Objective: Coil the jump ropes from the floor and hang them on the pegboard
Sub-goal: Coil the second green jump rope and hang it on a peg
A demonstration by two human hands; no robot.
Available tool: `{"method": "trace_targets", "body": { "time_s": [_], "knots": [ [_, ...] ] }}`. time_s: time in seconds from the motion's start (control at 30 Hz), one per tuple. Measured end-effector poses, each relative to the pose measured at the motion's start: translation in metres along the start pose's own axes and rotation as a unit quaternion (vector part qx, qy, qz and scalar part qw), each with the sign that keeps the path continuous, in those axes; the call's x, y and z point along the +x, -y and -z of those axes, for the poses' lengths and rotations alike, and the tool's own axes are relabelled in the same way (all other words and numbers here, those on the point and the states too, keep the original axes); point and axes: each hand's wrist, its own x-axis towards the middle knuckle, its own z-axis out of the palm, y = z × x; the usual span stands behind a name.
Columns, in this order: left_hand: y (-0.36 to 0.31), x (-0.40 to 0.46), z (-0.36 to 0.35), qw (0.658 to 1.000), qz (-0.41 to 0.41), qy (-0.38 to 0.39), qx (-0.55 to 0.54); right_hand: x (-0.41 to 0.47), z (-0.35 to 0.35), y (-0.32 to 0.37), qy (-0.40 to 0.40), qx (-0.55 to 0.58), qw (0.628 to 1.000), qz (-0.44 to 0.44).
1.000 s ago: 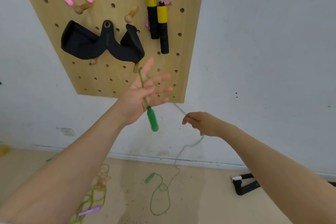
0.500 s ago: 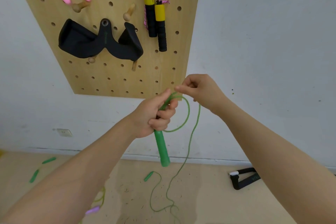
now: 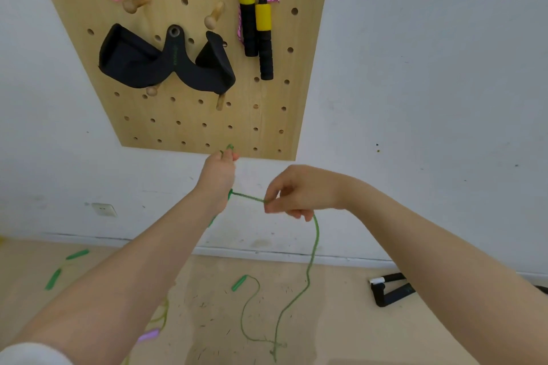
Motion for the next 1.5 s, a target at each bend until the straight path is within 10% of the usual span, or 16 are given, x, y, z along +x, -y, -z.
{"method": "trace_targets", "body": {
  "time_s": [0.27, 0.43, 0.7, 0.83, 1.03, 1.5],
  "knots": [
    [-0.018, -0.053, -0.008, 0.962, -0.015, 0.252, -0.108, 0.01, 0.026, -0.008, -0.279, 0.173, 0.943, 0.048],
    [-0.036, -0.051, -0.01, 0.922, -0.02, 0.27, -0.276, 0.02, 0.012, -0.025, -0.169, 0.153, 0.973, -0.043],
    [-0.015, -0.018, -0.001, 0.992, -0.069, 0.086, -0.063, 0.01, 0.01, 0.015, 0.012, -0.164, 0.986, 0.017],
    [-0.01, -0.023, 0.002, 0.989, -0.061, 0.103, 0.09, 0.008, 0.027, 0.026, -0.057, -0.059, 0.994, 0.079],
    [-0.023, -0.048, 0.006, 0.954, -0.08, 0.287, 0.023, 0.024, 0.029, 0.001, -0.276, 0.115, 0.95, 0.089],
    [-0.026, -0.044, 0.006, 0.94, 0.031, 0.308, -0.143, 0.02, 0.013, -0.019, -0.086, 0.24, 0.963, 0.088]
  ]
}}
